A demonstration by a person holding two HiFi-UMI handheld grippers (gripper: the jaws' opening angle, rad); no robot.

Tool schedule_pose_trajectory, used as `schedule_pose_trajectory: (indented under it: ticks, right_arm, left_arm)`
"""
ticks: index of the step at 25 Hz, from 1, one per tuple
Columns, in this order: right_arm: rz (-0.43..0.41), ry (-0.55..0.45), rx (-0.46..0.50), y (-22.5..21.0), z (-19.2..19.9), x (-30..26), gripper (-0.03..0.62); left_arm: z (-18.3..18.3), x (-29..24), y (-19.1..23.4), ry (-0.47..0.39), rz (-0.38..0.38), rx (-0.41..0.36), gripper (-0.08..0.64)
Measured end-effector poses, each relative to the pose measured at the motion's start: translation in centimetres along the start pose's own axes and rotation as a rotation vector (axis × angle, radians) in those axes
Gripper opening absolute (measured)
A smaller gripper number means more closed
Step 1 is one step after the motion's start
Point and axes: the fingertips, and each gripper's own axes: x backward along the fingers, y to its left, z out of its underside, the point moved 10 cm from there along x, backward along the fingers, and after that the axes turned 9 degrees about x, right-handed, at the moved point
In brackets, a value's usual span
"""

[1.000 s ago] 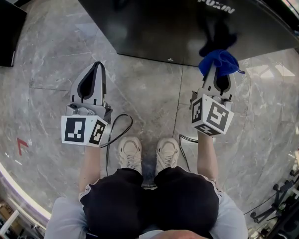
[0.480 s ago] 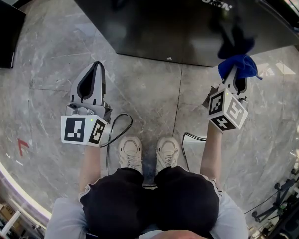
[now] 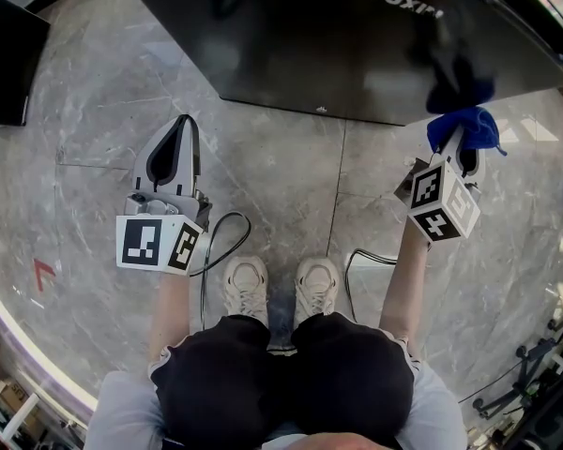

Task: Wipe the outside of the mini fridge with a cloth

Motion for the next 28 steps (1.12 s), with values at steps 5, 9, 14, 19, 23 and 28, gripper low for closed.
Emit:
schedule_pose_trajectory:
  ticks: [5,9,14,19,23,28]
  right_arm:
    - [-0.044,0.019,-0.083,0.5,1.7,1.3,0.075]
    - [-0.191,0.020,-0.126,3.6,2.7,3.7,0.075]
    - [-0.437,-0.003,-0.113,10.4,2.2,5.9,0.075]
    - [-0.590,-0.031,-0.117,16.8,1.0,6.6,0.075]
    - [-0.696,-0.175,-0.023,21.7,-0.3,7.2,0.075]
    - [-0.768,-0.264,0.014,26.4,-0.5,7.2,0.075]
  left_arm:
    - [0.2,0.0,0.0,0.004,-0.003,-0.001,0.005]
    - [0.7,-0.3,-0.3,0.011,0.001,0.001,0.005]
    - [1.7,-0.4,-0.2,0.018,0.002,0.031,0.005]
    - [2.2,-0.3,-0.4,0.013,0.020,0.026,0.005]
    - [2.4,0.0,-0.5,-0.073,0.070,0.042,0.005]
    - [2.6,0.3,-0.1,-0.098,0.037,-0.002,0.005]
